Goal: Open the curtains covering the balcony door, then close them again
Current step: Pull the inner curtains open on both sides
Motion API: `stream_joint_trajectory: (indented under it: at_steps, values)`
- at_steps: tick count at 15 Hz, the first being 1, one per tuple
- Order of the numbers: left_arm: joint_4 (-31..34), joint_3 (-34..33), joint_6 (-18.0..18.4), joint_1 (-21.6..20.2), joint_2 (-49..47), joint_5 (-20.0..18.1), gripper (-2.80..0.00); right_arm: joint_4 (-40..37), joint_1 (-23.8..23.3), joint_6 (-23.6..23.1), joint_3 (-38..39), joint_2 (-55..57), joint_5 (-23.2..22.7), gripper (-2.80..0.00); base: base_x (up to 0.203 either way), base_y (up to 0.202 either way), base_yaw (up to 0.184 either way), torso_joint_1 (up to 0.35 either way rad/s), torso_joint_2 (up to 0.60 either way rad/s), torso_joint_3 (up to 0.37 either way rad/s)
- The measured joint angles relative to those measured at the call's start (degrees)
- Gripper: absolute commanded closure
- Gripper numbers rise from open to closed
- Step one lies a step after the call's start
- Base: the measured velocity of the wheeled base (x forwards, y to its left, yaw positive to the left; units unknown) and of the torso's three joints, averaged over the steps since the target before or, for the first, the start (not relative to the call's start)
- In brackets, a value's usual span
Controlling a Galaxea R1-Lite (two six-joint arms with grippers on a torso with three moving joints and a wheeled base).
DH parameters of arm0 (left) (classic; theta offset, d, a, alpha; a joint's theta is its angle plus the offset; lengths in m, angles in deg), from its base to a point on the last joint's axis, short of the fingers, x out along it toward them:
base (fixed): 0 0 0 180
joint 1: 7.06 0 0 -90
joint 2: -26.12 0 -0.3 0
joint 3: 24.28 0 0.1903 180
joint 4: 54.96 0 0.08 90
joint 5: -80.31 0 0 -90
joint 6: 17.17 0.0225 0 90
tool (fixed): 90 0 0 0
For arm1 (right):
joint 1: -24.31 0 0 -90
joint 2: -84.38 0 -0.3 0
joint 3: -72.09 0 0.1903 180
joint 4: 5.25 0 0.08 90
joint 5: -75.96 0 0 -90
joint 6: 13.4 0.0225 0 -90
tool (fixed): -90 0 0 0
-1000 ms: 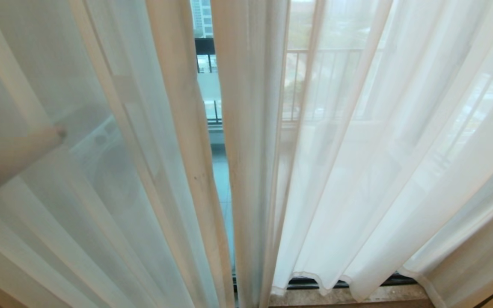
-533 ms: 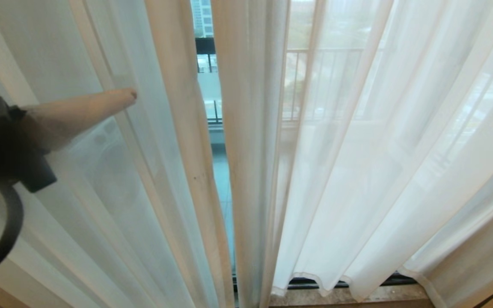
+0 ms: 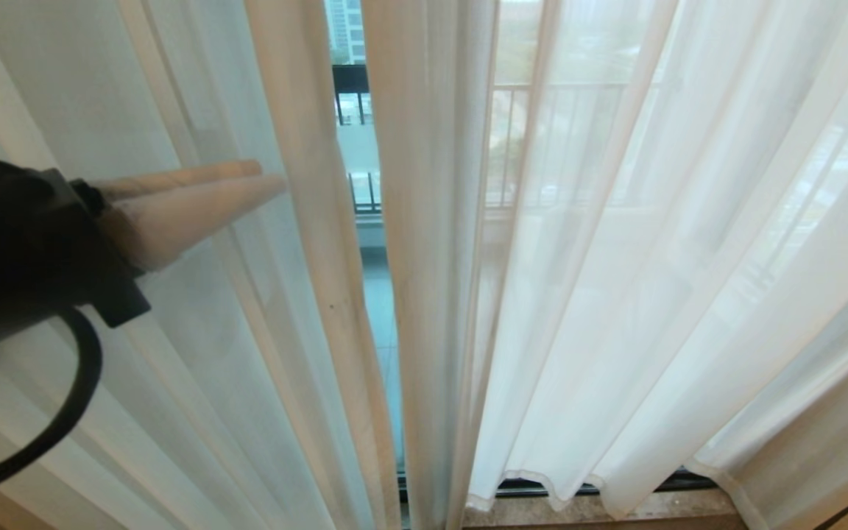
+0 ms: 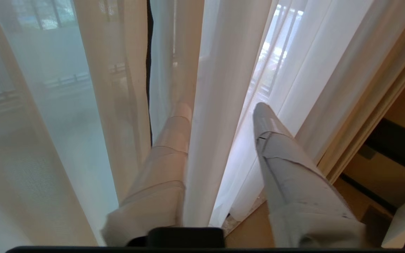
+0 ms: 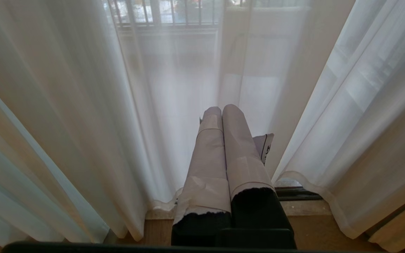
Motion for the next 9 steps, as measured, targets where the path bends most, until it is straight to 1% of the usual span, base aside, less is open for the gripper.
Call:
stream_joint_trajectory:
  at_steps: [4,9]
  values:
    - [0.02,-0.11,0.33,-0.13,-0.22,1.12,-2.80,-0.01,0.00,-0.01,0.00,0.00,0.00,0.00,0.000,0.000,0.000,0.000,0.00,0.000]
    - [0.07,1.41,3.36,-0.49,-2.00,5.80,-2.80,0.04,0.00,-0.01,0.00,0.00,0.00,0.00,0.000,0.000,0.000,0.000,0.00,0.000]
